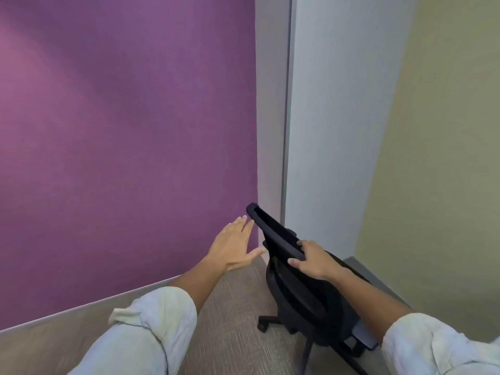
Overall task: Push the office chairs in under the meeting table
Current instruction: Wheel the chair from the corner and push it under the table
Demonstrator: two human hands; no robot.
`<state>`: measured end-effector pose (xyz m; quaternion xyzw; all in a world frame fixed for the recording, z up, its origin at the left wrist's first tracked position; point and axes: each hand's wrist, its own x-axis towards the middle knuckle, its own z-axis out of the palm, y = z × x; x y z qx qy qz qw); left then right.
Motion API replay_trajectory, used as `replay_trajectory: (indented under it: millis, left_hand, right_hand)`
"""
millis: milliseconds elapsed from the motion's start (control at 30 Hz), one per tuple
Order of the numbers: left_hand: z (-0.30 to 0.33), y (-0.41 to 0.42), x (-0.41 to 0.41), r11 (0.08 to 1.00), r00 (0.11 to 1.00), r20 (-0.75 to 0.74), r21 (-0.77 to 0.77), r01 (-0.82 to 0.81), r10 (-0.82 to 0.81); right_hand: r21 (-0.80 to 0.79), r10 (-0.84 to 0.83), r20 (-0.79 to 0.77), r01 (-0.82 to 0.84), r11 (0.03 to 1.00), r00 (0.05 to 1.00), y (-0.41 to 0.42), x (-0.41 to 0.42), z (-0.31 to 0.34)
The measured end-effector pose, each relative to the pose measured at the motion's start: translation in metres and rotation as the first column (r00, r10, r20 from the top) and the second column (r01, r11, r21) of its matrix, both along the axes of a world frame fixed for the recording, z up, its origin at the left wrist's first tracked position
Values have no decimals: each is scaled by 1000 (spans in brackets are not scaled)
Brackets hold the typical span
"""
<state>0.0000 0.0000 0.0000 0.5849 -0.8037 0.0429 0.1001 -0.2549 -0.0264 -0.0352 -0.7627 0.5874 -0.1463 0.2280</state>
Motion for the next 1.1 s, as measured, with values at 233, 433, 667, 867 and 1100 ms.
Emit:
replay_trajectory:
  millis: [233, 433, 667, 867, 1100]
  left_hand:
    - [-36, -130, 20, 994, 996, 66, 91, 57, -63]
    - [-60, -250, 31, 933, 928, 125, 139, 333, -350]
    - [-76, -317, -9, 770, 742, 227, 300, 564, -631]
    - [-82, -353, -30, 735, 659, 328, 242, 634, -677]
    - [-88, -405, -82, 710, 632, 329, 252, 657, -702]
  right_hand:
    - [137, -118, -337, 173, 975, 934, -51, 22, -18]
    - [362, -189, -405, 347, 865, 895, -80, 33, -23]
    - [526, -216, -370, 396, 753, 903, -96, 20, -17]
    - [330, -259, -440, 424, 843, 860, -114, -1, -25]
    - [112, -404, -471, 507, 855, 784, -150, -41, -41]
